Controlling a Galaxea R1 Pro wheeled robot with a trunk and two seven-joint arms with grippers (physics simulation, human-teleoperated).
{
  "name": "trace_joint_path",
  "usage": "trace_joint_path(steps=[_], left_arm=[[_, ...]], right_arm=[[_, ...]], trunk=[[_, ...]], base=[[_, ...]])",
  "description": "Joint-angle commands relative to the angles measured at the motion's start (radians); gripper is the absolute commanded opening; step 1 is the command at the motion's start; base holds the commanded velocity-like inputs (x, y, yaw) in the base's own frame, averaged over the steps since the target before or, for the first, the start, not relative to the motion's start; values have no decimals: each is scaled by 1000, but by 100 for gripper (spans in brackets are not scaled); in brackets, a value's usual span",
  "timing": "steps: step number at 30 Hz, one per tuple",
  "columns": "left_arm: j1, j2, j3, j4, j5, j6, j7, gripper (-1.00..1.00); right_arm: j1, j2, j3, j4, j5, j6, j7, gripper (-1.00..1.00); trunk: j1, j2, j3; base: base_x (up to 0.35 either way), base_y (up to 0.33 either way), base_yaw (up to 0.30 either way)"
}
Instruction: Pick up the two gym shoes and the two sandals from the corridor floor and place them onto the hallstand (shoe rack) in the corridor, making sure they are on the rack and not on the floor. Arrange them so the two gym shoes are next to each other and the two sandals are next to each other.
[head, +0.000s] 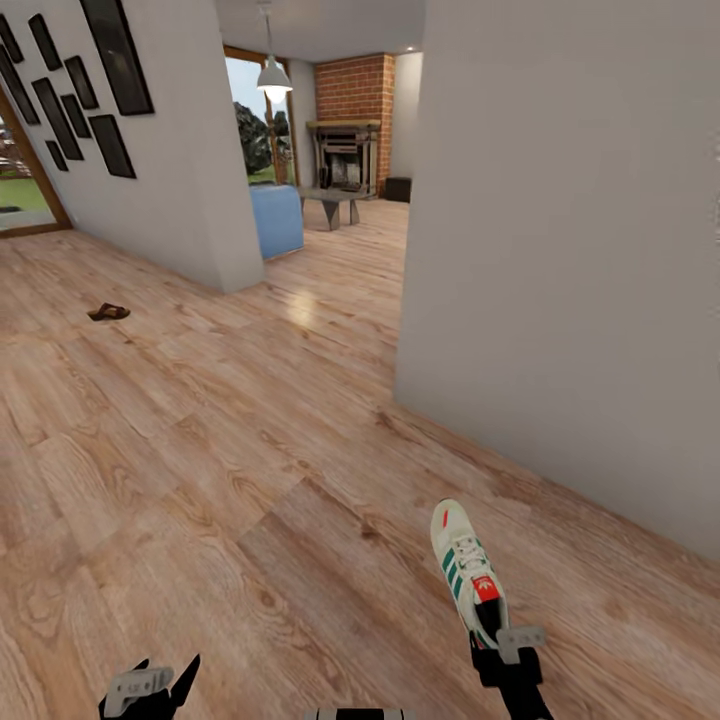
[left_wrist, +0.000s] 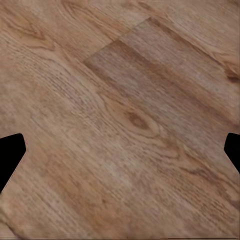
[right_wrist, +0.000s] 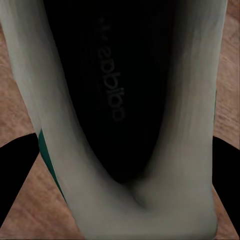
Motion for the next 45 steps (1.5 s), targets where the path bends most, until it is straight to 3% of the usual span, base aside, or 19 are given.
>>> trace_joint_path(steps=[1,4,11,14,20,29,45], left_arm=[[0,0,1,8,10,1,-9,100],[1,1,1,26,10,-7,-9,100],[1,1,-1,44,10,-42,-9,100],[1,0,-5,46,10,-45,-9,100],[1,-2,-8,46,9,-45,-9,100],[1,-3,-10,47,8,-46,-9,100],[1,-5,-10,59,10,-47,-9,100]], right_arm=[[-1,0,1,8,11,-4,-9,-100],[-1,0,1,28,10,-14,-10,-100],[0,0,1,51,10,-63,-12,-100],[1,0,0,96,10,-129,-13,-100],[1,0,-1,130,10,-194,-14,-100],[1,-1,-1,137,10,-205,-14,-100],[1,6,0,136,10,-205,-15,-100]], trunk=[[-1,0,5],[-2,1,21],[-29,50,54],[-40,71,68],[-40,71,78],[-40,71,92],[-40,71,95]], base=[[0,0,0],[0,0,0],[0,0,0],[0,0,0],[0,0,0],[9,0,0],[301,25,74]])
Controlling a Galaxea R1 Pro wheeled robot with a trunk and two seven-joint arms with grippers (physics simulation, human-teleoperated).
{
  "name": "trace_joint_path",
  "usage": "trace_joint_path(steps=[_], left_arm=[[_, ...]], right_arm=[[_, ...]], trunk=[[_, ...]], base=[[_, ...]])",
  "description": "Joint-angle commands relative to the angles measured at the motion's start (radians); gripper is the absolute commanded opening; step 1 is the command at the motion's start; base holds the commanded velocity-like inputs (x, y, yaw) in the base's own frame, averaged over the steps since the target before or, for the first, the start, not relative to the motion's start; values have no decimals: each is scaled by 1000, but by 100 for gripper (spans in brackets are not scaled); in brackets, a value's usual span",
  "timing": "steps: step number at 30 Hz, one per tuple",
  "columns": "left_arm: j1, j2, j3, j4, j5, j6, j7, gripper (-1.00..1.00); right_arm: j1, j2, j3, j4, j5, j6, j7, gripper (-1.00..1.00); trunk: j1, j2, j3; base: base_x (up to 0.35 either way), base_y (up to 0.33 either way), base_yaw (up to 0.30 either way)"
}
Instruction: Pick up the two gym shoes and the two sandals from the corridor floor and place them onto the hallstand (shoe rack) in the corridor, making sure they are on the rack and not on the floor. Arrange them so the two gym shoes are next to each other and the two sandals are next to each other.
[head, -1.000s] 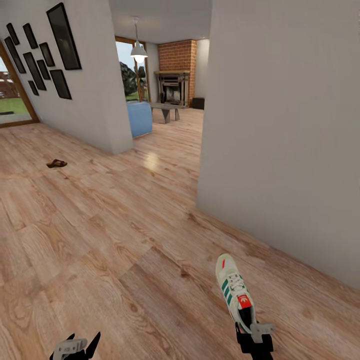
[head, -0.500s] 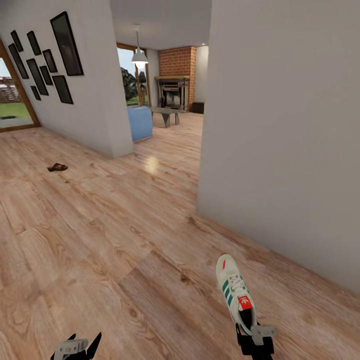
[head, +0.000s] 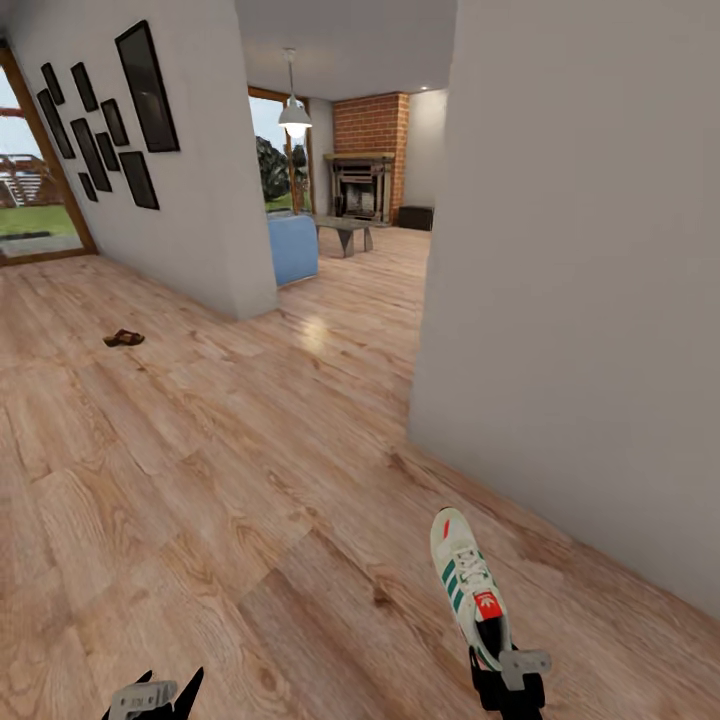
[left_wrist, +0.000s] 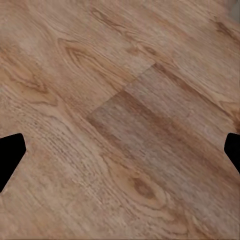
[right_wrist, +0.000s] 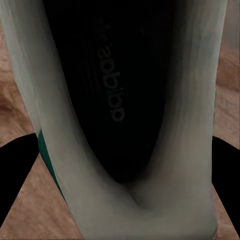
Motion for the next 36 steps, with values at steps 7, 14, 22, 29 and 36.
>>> trace_joint_path(steps=[7,14,22,29,36], left_arm=[[-1,0,2,3,10,2,-10,100],[-1,0,2,3,10,2,-10,100],[-1,0,3,3,10,1,-10,100],[-1,0,3,3,10,-2,-10,100],[-1,0,3,3,10,-2,-10,100]], right_arm=[[0,0,-1,0,10,-1,-10,-100],[0,0,-1,1,10,-1,-10,-100],[0,0,-1,0,10,-1,-10,-100],[0,0,-1,0,10,-1,-10,-100],[0,-1,-1,0,11,-1,-9,-100]], trunk=[[0,0,-1],[0,0,-1],[0,0,-1],[0,0,-1],[0,0,-1]], base=[[303,168,270],[288,196,275],[285,202,275],[285,202,275],[285,202,147]])
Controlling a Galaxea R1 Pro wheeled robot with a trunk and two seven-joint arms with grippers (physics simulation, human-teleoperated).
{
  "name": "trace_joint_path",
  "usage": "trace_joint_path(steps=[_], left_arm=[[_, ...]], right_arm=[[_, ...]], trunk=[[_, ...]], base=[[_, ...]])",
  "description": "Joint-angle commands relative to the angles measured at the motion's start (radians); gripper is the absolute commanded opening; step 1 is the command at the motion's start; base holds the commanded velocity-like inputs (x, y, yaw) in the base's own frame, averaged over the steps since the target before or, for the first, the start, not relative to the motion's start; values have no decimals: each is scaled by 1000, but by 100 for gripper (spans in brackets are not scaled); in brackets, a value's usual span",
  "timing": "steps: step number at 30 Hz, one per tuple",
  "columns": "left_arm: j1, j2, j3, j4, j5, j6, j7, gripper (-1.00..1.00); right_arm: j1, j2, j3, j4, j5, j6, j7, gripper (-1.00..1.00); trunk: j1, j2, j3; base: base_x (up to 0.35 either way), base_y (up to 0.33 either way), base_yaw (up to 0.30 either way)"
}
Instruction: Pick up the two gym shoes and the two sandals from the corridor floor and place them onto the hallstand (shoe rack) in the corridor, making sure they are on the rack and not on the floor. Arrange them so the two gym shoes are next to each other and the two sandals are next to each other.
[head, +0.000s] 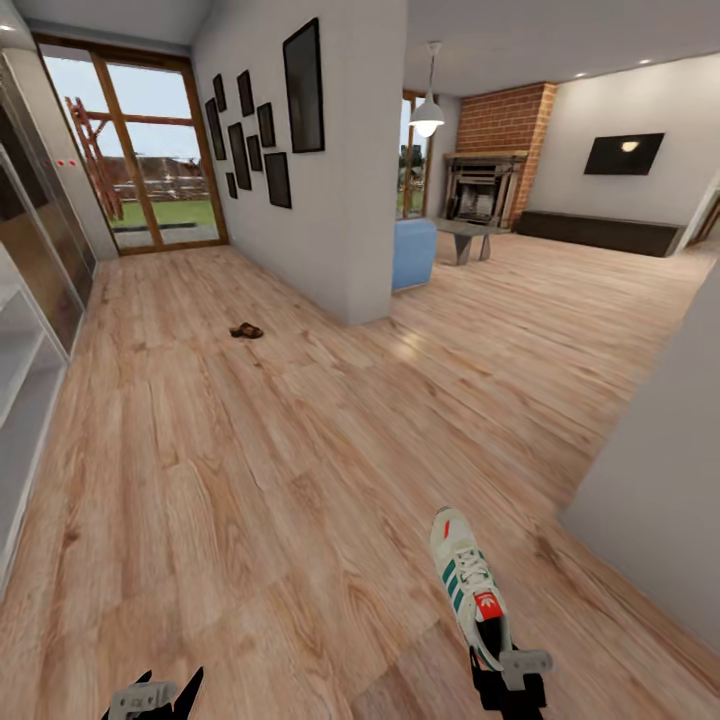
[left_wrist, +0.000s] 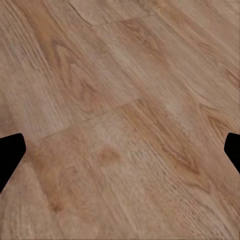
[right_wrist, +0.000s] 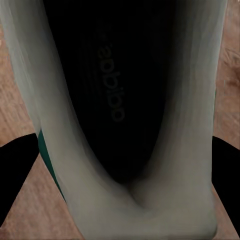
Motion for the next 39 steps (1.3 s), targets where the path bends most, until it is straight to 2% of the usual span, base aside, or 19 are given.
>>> trace_joint_path(steps=[1,23,34,39], left_arm=[[-1,0,2,2,10,2,-10,100],[-1,-1,2,9,10,1,-10,100],[-1,0,4,9,10,0,-10,100],[-1,0,5,8,10,0,-10,100]], right_arm=[[-1,0,0,1,11,-2,-9,-100],[-1,-3,-1,-1,10,-2,-9,-100],[-1,-3,-1,-1,10,-2,-9,-100],[-1,-3,-1,-1,10,-2,-9,-100]], trunk=[[0,0,-1],[0,0,-1],[0,0,-1],[0,0,-1]], base=[[285,202,28],[286,198,2],[309,123,5],[328,53,155]])
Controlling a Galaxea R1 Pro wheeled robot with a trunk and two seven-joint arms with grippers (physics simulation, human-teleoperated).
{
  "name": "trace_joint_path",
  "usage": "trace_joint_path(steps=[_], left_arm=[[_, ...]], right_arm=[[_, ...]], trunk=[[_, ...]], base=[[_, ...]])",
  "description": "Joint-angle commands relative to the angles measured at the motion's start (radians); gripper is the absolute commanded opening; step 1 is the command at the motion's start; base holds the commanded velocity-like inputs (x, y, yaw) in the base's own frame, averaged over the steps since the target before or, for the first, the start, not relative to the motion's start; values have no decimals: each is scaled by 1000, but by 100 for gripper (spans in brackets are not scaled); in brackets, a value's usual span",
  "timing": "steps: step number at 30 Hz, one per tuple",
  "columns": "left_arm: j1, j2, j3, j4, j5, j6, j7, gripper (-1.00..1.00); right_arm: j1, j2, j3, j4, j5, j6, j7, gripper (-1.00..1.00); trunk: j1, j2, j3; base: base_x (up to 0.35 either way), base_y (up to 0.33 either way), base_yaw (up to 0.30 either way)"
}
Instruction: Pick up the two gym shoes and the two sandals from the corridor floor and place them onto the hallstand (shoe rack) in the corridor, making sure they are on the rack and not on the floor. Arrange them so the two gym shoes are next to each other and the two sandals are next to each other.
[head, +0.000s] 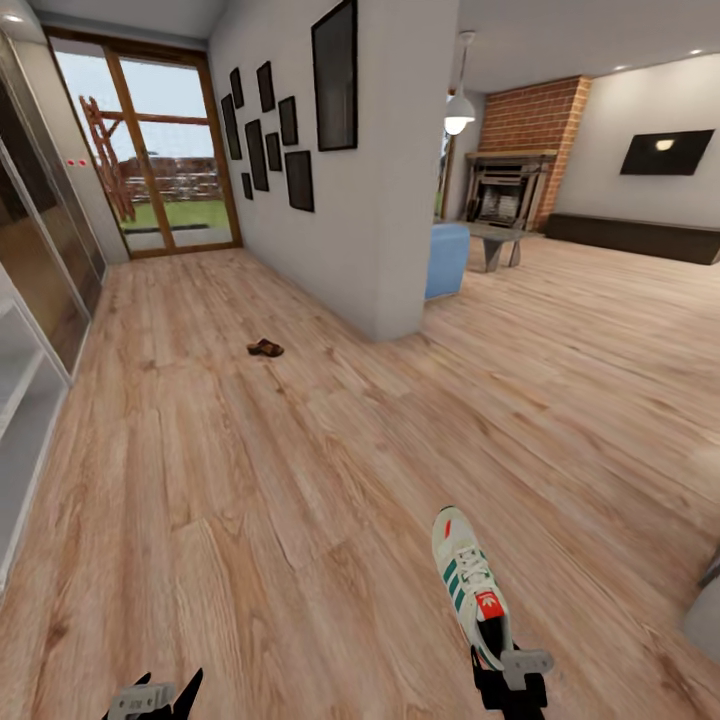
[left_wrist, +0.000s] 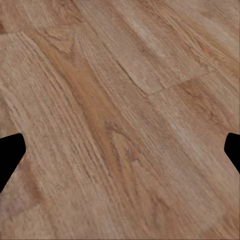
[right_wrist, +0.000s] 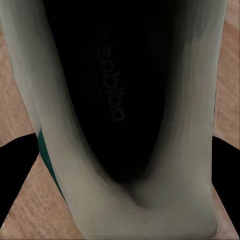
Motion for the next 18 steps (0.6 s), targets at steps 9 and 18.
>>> trace_joint_path(steps=[9,18], left_arm=[[-1,0,3,1,11,2,-10,100],[-1,0,3,1,11,2,-10,100]], right_arm=[[0,0,0,0,10,-1,-11,-100],[0,0,0,1,11,-1,-11,-100]], trunk=[[0,0,-1],[0,0,-1]], base=[[336,7,264],[334,103,138]])
